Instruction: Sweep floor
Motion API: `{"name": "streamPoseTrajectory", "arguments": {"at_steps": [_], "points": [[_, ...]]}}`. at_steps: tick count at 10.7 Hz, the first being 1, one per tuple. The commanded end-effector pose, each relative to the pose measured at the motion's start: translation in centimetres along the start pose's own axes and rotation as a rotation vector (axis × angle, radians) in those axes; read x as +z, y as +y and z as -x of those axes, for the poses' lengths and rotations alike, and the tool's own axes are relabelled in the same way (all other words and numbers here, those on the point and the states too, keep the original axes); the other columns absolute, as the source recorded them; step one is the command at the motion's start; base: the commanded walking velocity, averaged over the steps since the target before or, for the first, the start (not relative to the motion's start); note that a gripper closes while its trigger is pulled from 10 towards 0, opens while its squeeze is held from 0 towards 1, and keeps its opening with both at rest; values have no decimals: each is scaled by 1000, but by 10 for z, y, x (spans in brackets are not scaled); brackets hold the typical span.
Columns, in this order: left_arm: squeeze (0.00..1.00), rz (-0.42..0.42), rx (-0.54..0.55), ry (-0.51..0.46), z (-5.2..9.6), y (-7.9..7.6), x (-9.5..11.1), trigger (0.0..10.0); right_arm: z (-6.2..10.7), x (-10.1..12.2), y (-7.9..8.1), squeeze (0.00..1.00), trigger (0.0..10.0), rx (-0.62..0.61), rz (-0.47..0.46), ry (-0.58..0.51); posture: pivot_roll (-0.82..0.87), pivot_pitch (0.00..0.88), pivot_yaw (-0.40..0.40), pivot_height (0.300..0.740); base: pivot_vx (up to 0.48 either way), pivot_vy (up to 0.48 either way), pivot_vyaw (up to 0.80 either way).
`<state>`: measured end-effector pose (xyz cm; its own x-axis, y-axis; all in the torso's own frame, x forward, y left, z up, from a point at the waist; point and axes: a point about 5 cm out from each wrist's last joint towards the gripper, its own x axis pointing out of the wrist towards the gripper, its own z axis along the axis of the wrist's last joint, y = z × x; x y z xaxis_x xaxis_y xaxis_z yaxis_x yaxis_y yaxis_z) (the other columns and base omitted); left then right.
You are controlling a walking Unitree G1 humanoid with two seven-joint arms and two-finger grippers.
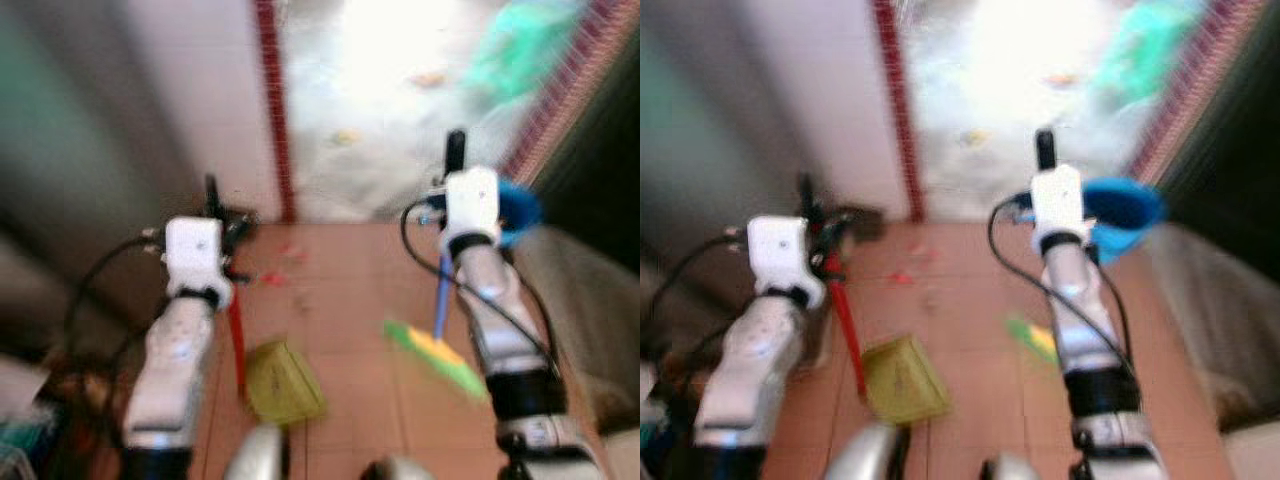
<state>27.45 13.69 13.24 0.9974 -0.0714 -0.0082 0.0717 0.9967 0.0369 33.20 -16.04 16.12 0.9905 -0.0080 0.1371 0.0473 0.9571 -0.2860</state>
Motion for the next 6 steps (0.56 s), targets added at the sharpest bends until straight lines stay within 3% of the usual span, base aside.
{"name": "streamPoseTrajectory", "arguments": {"at_steps": [1,6], "points": [[0,-7,17,-46,0,4,12,10000,-5,17,3,0,10000,6,20,-80,37,74,-17,740,0,0,800],[0,-18,17,-55,0,0,16,10000,-9,16,0,0,10000,-2,61,-86,50,78,-29,740,0,0,800]]}}
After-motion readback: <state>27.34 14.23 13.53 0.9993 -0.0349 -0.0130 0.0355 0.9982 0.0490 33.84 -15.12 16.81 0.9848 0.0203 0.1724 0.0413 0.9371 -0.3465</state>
